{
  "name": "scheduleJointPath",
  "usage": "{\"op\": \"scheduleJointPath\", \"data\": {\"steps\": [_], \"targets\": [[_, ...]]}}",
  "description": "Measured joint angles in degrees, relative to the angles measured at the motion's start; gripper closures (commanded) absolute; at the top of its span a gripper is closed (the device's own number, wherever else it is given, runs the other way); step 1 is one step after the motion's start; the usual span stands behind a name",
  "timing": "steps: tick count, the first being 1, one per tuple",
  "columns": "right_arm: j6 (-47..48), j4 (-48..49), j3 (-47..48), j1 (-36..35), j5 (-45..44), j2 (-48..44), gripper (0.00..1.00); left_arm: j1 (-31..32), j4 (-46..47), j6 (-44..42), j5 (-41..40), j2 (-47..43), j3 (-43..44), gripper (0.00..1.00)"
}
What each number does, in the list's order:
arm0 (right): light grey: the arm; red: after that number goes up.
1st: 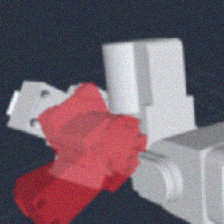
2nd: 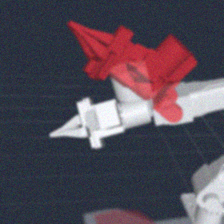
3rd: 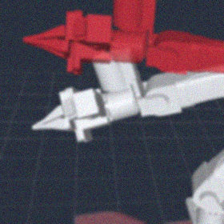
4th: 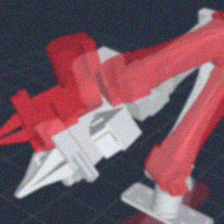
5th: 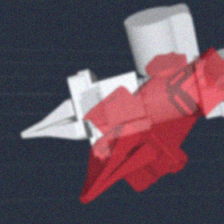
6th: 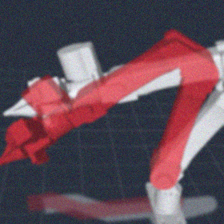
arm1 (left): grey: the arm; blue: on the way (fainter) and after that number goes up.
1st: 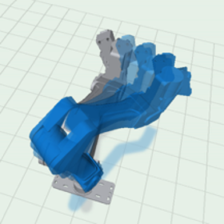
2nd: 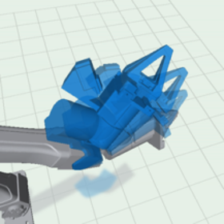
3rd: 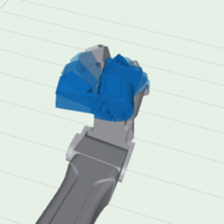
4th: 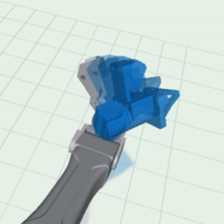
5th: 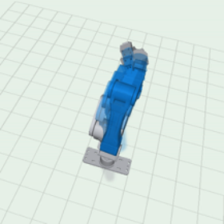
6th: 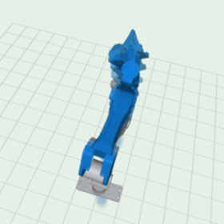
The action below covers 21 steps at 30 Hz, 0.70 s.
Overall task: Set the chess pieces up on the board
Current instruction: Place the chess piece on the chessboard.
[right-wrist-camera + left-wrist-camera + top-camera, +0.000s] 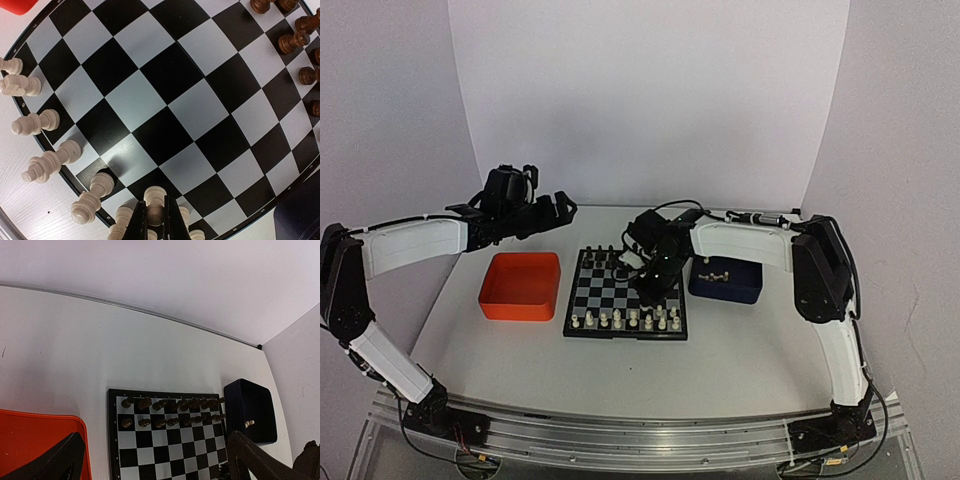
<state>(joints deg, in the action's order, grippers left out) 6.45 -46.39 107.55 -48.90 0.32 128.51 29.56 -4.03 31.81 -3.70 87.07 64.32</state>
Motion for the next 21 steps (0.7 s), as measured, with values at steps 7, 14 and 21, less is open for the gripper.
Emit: {"op": "scheduleJointPath", "data": {"steps": [7,14,21], "targets": [[-0.38,0.01,-0.30,0.00,0.36,0.00,1.00,0.00,0.01,0.00,0.00,-0.09,-0.43,0.00],[-0.48,0.02,-0.55,0.00,0.28,0.88,1.00,0.00,0.01,0.17,0.00,-0.20,-1.05,0.00],[-0.54,0.11,-0.52,0.00,0.35,1.51,1.00,0.00,0.02,0.31,0.02,-0.20,-1.10,0.00]]}}
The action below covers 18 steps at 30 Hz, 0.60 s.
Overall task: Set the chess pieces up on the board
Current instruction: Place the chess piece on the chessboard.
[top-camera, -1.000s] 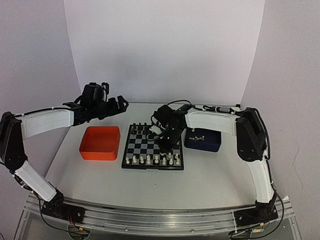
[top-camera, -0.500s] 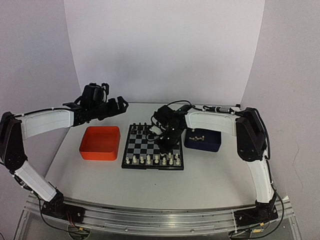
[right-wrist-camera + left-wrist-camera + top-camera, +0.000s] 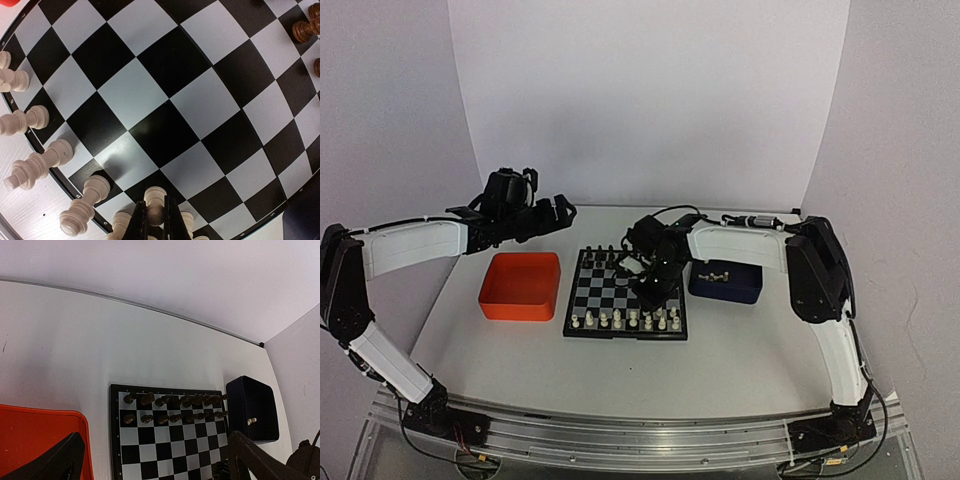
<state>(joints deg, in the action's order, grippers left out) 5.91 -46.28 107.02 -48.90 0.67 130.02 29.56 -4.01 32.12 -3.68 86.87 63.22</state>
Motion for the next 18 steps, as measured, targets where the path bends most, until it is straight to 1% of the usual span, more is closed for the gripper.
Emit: {"op": "scheduleJointPath", "data": {"steps": [4,11,18], "targets": [[-0.07,0.00,0.00,0.00,0.00,0.00,0.95,0.00,0.02,0.64,0.04,0.00,0.00,0.00],[-0.47,0.00,0.00,0.00,0.06,0.00,0.84,0.00,0.02,0.89,0.04,0.00,0.00,0.00],[-0.87,-0.07,-0.02,0.00,0.02,0.02,0.78,0.00,-0.02,0.92,0.05,0.00,-0.32,0.00]]}}
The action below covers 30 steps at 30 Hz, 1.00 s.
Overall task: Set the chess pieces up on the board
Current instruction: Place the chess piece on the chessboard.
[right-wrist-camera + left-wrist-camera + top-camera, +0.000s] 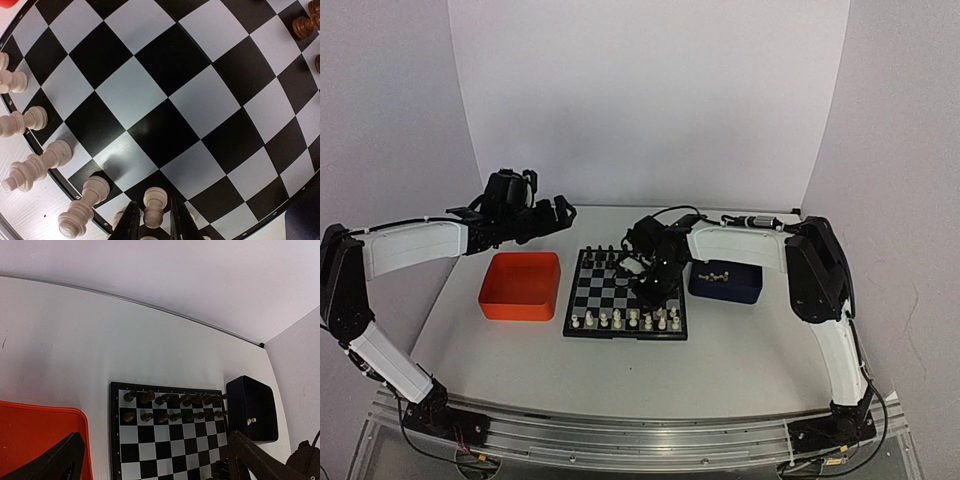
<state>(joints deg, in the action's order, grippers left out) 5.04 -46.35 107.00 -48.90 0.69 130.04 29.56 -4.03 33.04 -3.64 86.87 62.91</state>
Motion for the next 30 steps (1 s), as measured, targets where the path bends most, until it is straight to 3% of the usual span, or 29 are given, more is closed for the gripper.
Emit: {"op": "scheduleJointPath", "data": {"steps": [8,20,30], "targets": [[-0.43,-0.02,0.02,0.00,0.12,0.00,0.69,0.00,0.09,0.00,0.08,0.00,-0.06,0.00],[-0.57,-0.10,1.69,0.00,-0.91,-2.75,0.36,0.00,0.67,-0.02,0.54,0.00,-0.03,0.00],[-1.71,0.31,2.74,5.64,-3.31,-12.59,0.35,0.00,1.28,-0.42,0.50,0.90,0.97,0.00]]}}
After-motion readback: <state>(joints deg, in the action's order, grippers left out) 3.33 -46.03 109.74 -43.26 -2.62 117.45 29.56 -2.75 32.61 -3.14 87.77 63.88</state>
